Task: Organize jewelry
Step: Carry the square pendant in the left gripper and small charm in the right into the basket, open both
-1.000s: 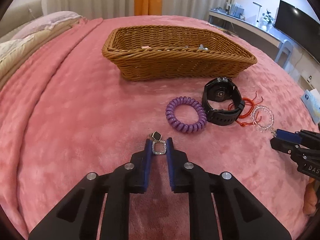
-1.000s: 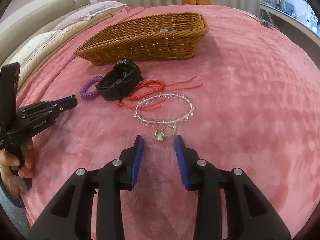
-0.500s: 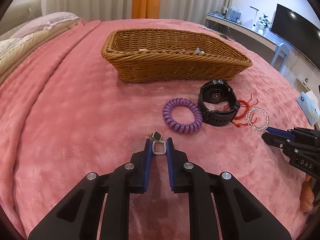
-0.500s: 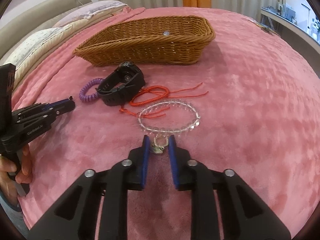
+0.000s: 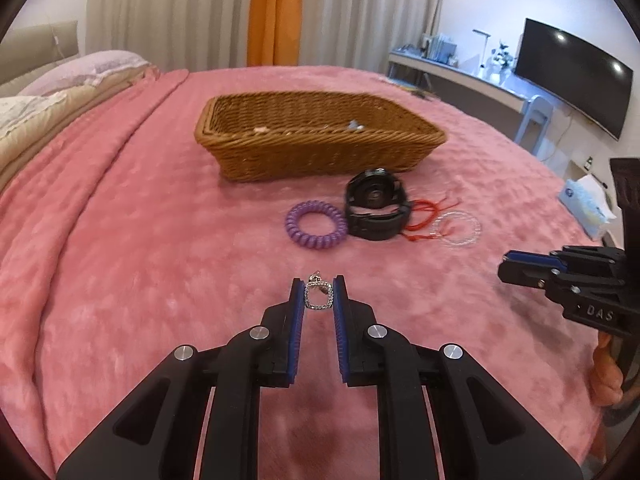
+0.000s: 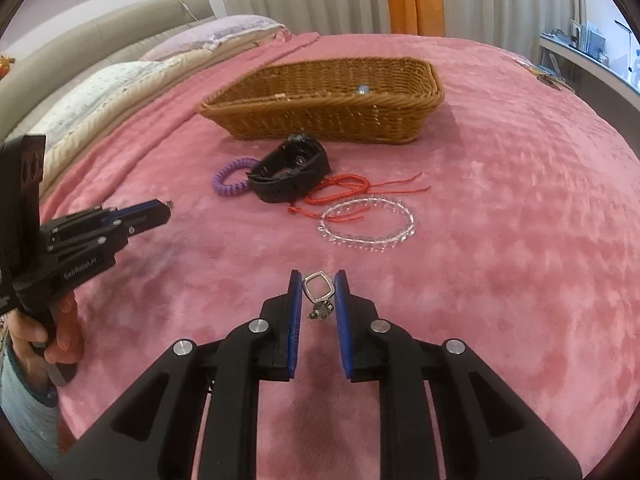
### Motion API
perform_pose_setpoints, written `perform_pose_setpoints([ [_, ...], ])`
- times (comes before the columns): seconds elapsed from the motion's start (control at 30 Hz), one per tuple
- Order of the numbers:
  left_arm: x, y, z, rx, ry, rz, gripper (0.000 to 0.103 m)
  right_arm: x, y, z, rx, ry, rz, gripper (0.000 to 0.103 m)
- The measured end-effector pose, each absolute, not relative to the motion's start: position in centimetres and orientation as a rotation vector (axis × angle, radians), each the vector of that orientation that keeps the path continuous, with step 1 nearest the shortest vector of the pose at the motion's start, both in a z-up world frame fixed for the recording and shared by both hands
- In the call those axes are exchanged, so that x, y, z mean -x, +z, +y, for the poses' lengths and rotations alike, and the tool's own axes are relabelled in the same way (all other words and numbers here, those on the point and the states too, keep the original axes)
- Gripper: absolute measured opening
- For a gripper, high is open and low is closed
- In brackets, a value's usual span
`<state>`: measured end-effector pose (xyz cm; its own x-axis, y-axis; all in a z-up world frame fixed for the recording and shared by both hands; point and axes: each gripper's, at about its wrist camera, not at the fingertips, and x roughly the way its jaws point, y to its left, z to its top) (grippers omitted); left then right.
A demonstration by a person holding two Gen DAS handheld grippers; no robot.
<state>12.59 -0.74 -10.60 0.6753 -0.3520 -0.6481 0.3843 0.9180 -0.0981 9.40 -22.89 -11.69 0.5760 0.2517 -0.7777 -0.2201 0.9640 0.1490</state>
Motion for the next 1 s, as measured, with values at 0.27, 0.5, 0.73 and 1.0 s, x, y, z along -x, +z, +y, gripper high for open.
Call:
perform_pose_setpoints([
  [0.27, -10.3, -7.7, -2.0, -0.055, -0.446, 0.644, 0.012, -8.2, -6.7, -23.0, -0.042, 0.294, 0.82, 0.014],
  [0.5, -11.4, -0.9, -3.1, -0.06, -0.449, 0.505, 0.012, -11.1, -1.0, -23.7, -0.034, 0.287, 0.698, 0.014],
  [0.73, -17.5, 2.3, -4.6, -0.055, -0.413, 0.444, 0.012, -18.8, 0.6, -23.9, -0.048, 0.275, 0.665, 0.014],
  [1.0, -26.6, -1.1, -4.4, 0.049, -0.371, 0.519, 0.012, -29.1, -4.1, -24.1, -0.09, 0.25, 0.774, 0.014],
])
